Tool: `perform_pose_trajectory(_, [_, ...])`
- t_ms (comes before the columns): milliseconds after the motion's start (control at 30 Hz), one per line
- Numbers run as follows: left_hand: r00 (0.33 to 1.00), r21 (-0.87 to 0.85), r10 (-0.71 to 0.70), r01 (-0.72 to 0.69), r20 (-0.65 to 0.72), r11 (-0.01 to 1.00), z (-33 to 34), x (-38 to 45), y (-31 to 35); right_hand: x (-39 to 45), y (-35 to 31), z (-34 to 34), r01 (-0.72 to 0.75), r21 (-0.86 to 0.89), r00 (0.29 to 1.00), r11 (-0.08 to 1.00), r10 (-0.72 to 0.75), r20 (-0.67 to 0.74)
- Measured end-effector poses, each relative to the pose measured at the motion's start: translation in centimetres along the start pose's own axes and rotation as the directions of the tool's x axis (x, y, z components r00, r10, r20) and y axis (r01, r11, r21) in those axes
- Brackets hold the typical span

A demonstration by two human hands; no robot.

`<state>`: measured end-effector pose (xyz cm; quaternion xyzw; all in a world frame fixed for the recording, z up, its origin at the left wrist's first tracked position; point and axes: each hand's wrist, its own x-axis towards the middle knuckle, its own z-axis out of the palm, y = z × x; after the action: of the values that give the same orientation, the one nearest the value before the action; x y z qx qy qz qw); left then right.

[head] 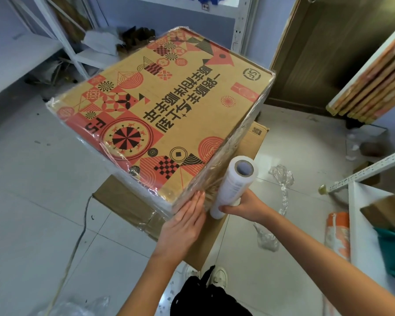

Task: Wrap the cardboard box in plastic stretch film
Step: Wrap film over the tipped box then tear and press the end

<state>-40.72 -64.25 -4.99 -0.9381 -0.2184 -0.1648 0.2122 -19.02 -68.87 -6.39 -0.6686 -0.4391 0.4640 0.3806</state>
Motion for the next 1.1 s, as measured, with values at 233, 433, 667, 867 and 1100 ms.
perform_pose_trajectory(233, [0.998,-0.137,0.020,-0.012,0.057,0.990,-1.2,0.3,-0.2,0.1,-0.6,0.2,-0.035,-0.001,0.999,0.999,0.035,-0.014])
perform_pose_trajectory(433, [0.990,-0.133,0.056,-0.039,0.127,0.990,-1.7,0.4,-0.1,0.2,-0.6,0.3,-0.041,-0.006,0.999,0.999,0.041,-0.020])
perform_pose_trajectory(667, [0.992,0.049,0.085,-0.090,0.097,0.995,-1.2,0.5,-1.0,0.7,-1.1,-0.5,0.028,-0.072,1.000,0.997,-0.027,0.007])
perform_pose_trajectory(867, [0.982,0.269,0.154,-0.179,0.112,0.946,-0.3,0.0,-2.1,1.1,-1.4,-2.5,0.073,-0.152,0.997,0.986,-0.077,-0.020])
perform_pose_trajectory(1100, [0.950,0.249,0.142,-0.214,0.278,0.945,0.1,-0.5,-1.4,2.8,-1.1,-2.6,0.076,-0.140,0.997,0.987,-0.073,0.025])
